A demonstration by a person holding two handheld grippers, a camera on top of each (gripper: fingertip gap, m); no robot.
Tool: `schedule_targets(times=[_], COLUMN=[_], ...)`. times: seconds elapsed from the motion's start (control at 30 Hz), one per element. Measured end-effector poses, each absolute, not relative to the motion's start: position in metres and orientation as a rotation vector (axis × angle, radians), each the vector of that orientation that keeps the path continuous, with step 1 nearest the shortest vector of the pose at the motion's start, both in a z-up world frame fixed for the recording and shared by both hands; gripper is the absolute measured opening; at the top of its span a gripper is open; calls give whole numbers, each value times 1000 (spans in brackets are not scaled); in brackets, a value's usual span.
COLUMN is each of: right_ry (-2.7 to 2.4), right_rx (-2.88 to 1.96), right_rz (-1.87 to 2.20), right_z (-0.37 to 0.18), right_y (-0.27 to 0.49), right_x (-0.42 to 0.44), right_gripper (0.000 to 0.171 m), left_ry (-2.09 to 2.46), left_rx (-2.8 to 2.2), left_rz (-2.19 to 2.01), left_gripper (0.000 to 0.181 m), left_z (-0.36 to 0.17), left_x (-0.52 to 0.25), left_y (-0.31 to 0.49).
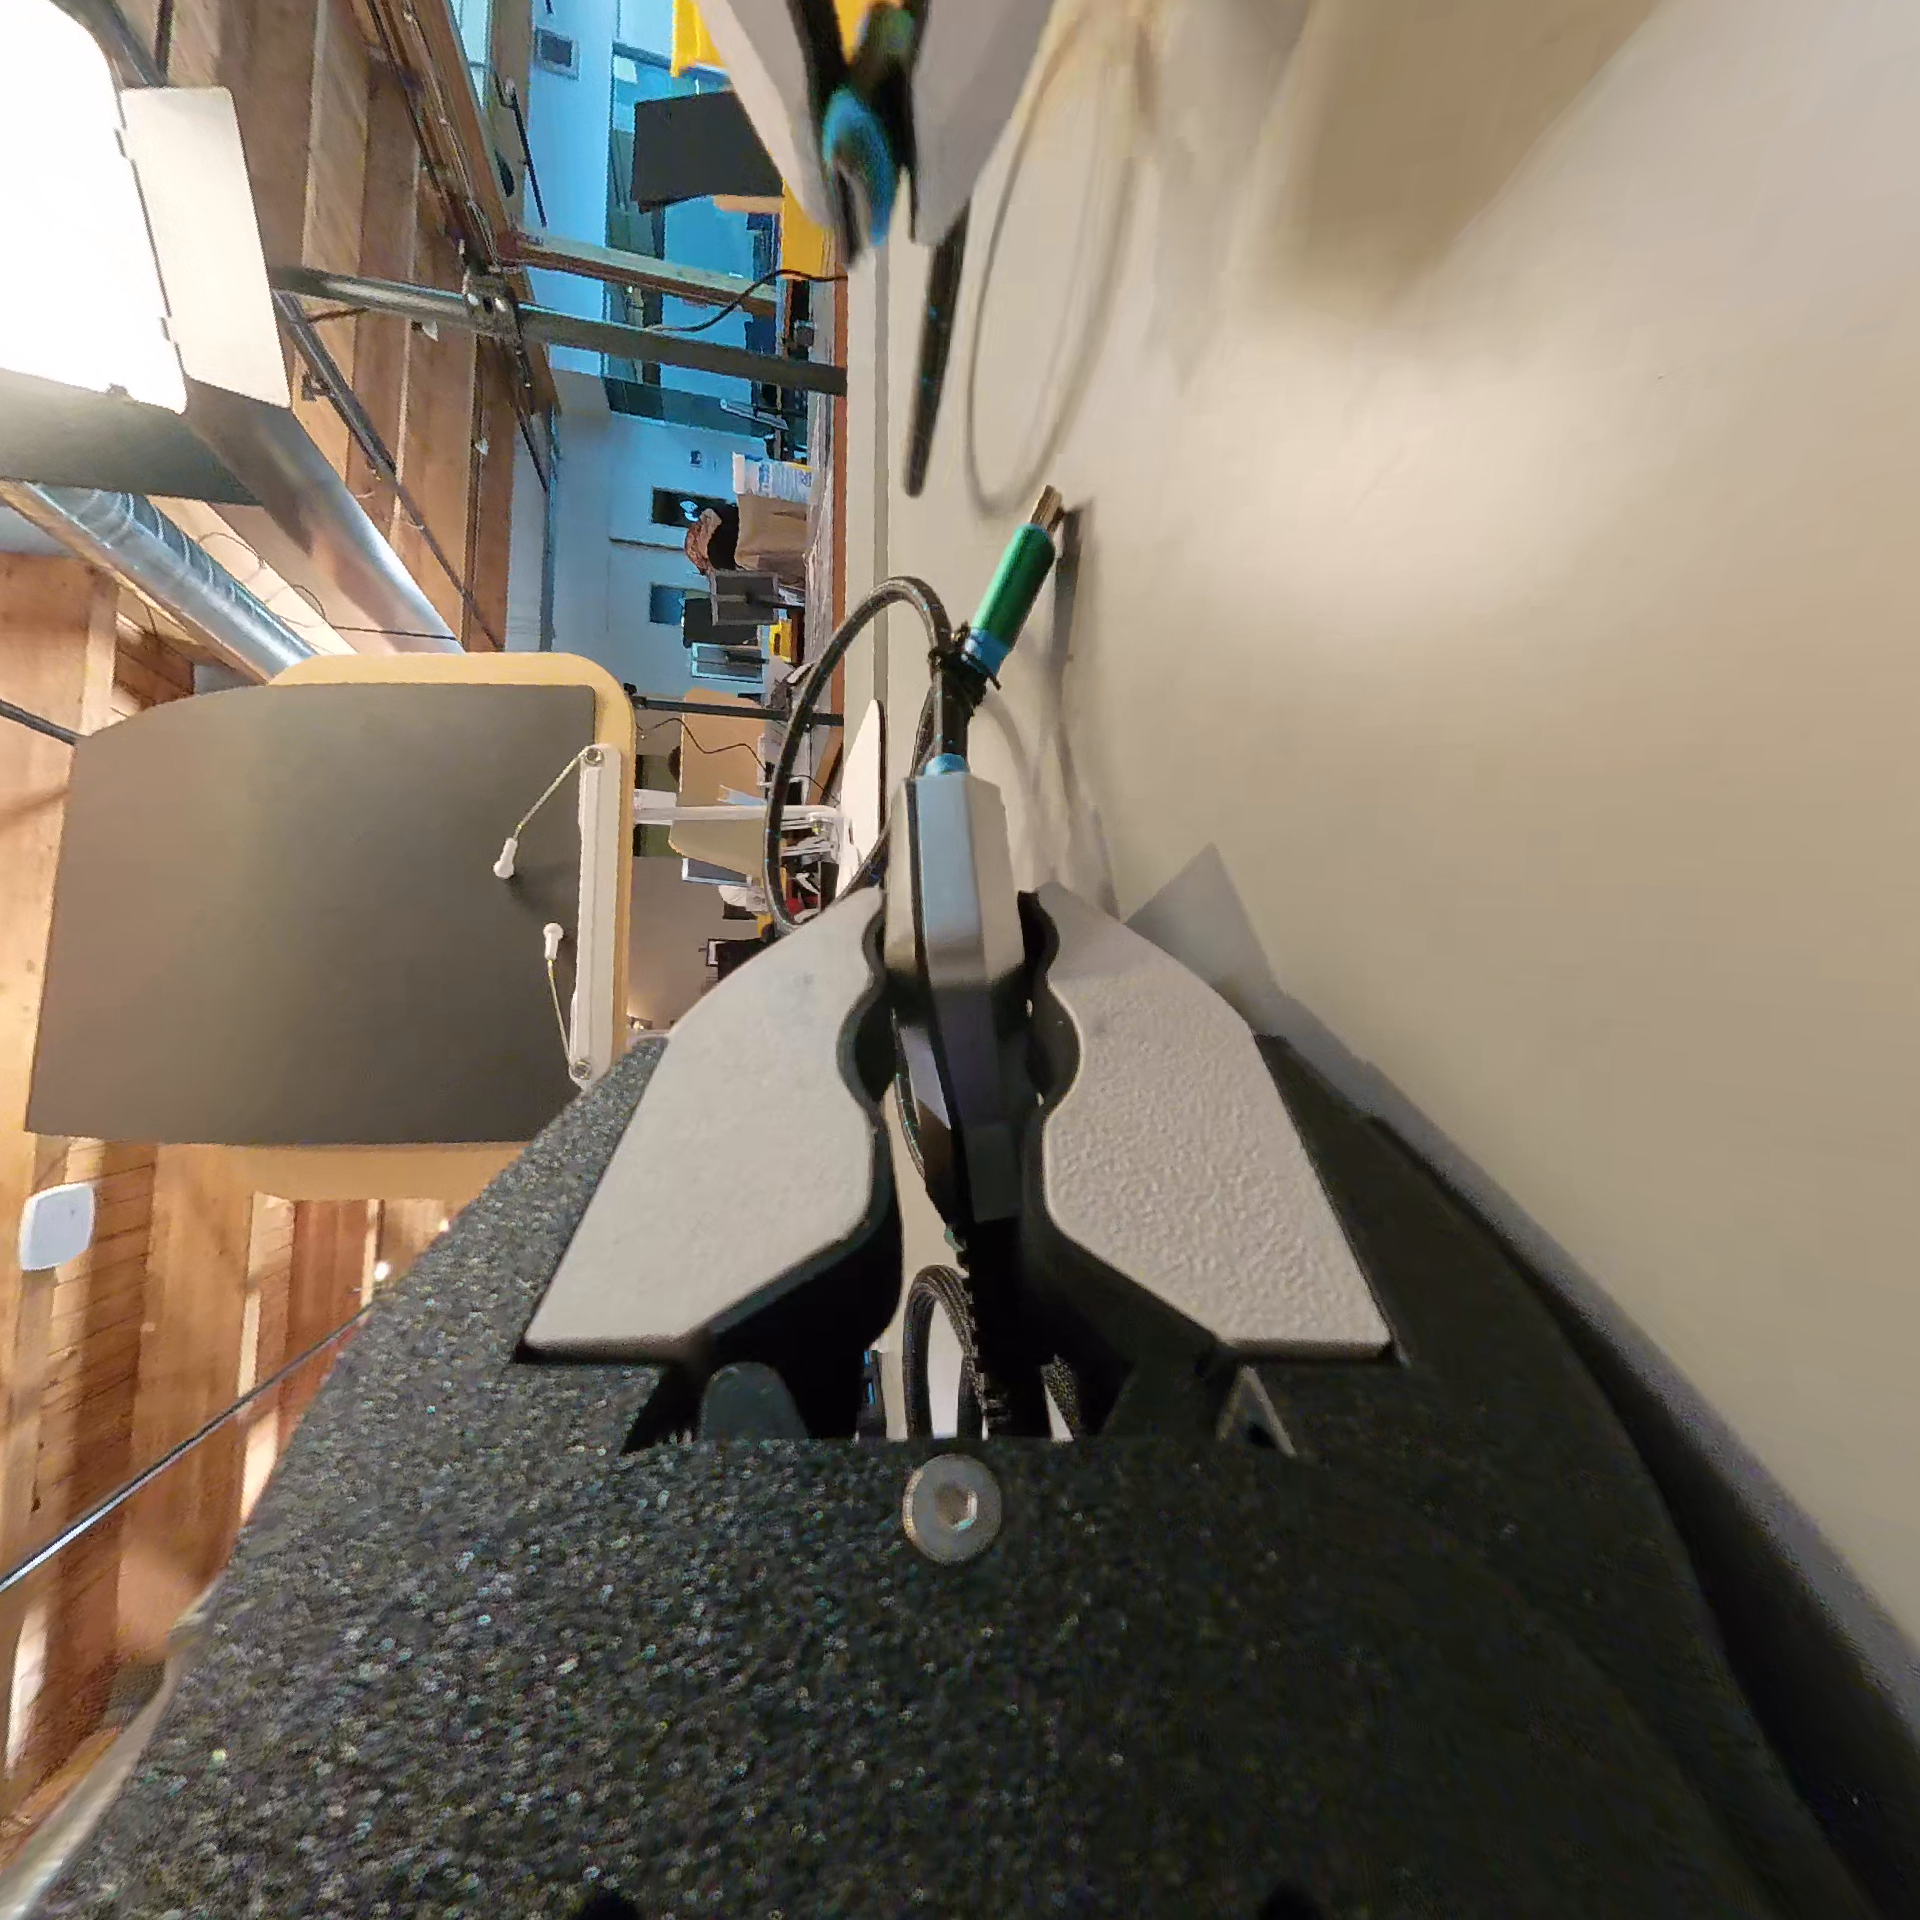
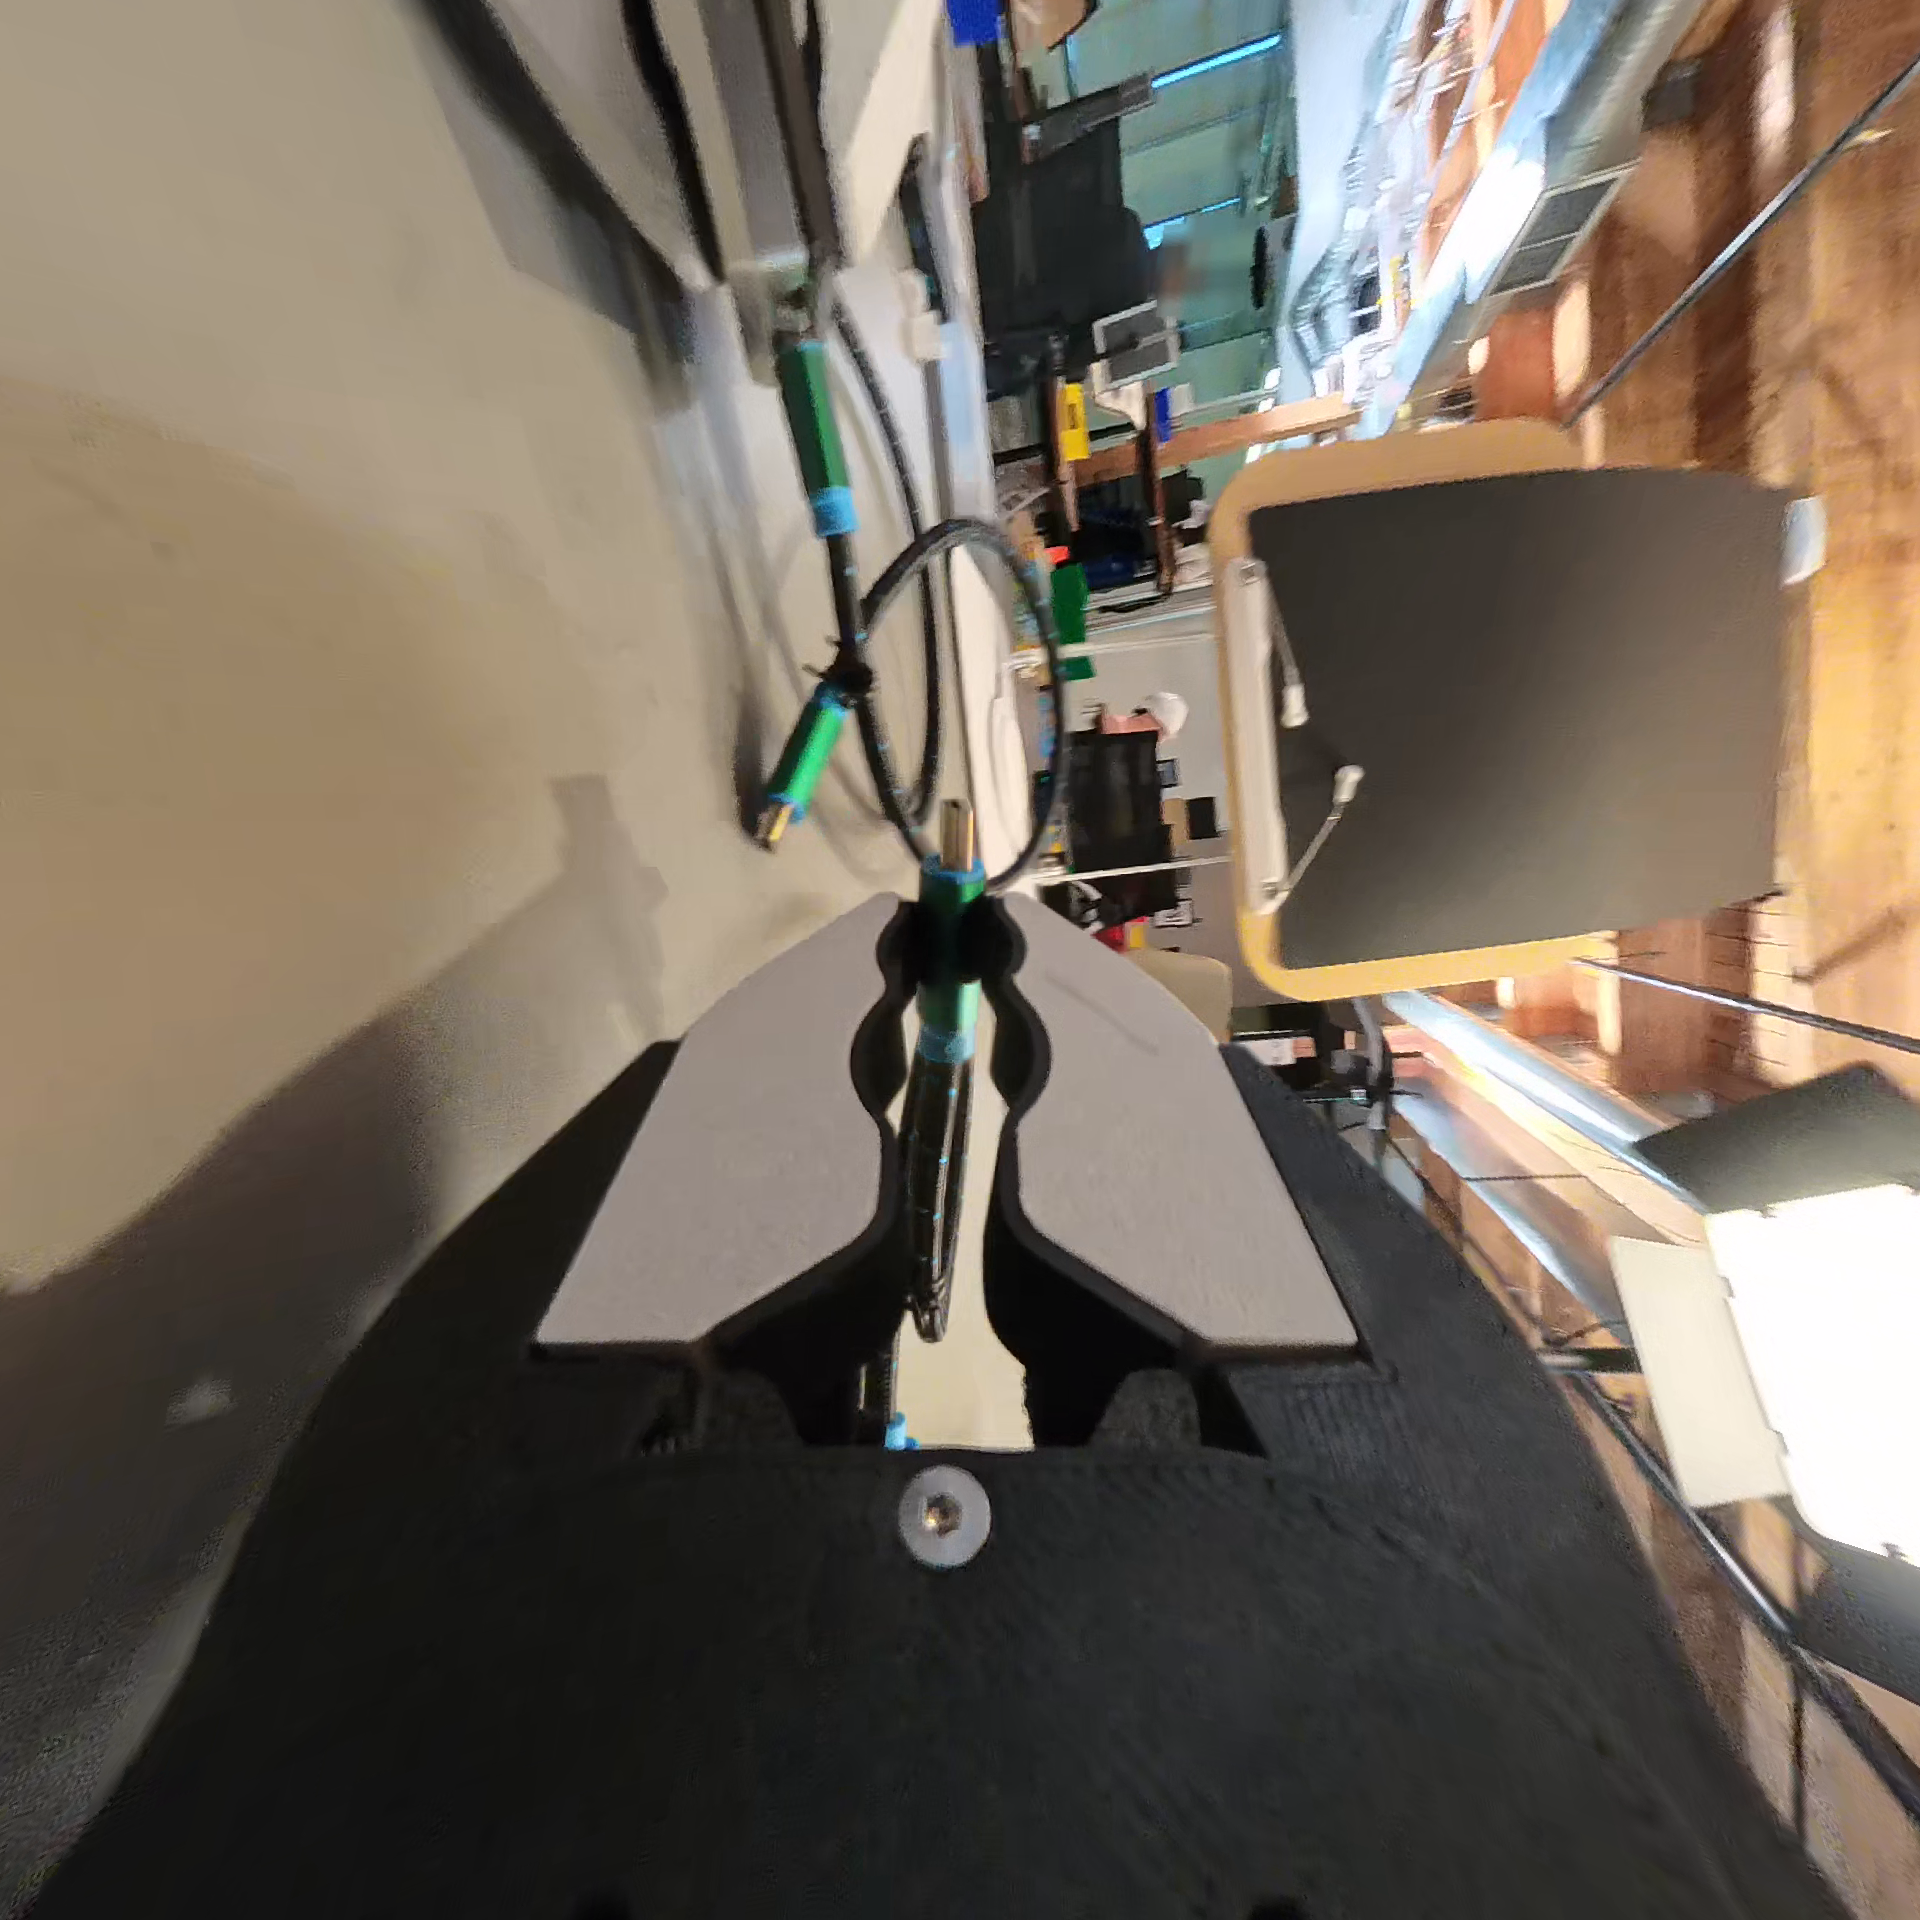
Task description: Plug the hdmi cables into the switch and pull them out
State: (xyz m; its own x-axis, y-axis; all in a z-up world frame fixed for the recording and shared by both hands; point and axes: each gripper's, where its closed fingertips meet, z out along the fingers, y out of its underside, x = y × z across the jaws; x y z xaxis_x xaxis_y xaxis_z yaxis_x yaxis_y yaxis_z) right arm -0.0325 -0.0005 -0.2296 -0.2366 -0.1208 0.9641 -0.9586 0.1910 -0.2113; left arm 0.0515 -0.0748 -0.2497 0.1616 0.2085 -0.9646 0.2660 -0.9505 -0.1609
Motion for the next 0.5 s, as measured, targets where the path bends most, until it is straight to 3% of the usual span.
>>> schedule_targets(times=[0.27,0.4,0.5], right_ry=[-1304,-1251,-1332], right_rx=[831,661,571], right_rz=[1310,1210,1048], right_z=[-111,-59,-53], right_y=[45,95,131], right_x=[-19,-59,-109], right_gripper=[12,11,12], left_ry=[518,503,494], left_rx=[2362,2370,2376], left_rz=[-1966,-1966,-1973], left_gripper=[22,22,22], left_z=[-244,-244,-242], left_x=[51,52,51], left_y=[-75,-70,-67])
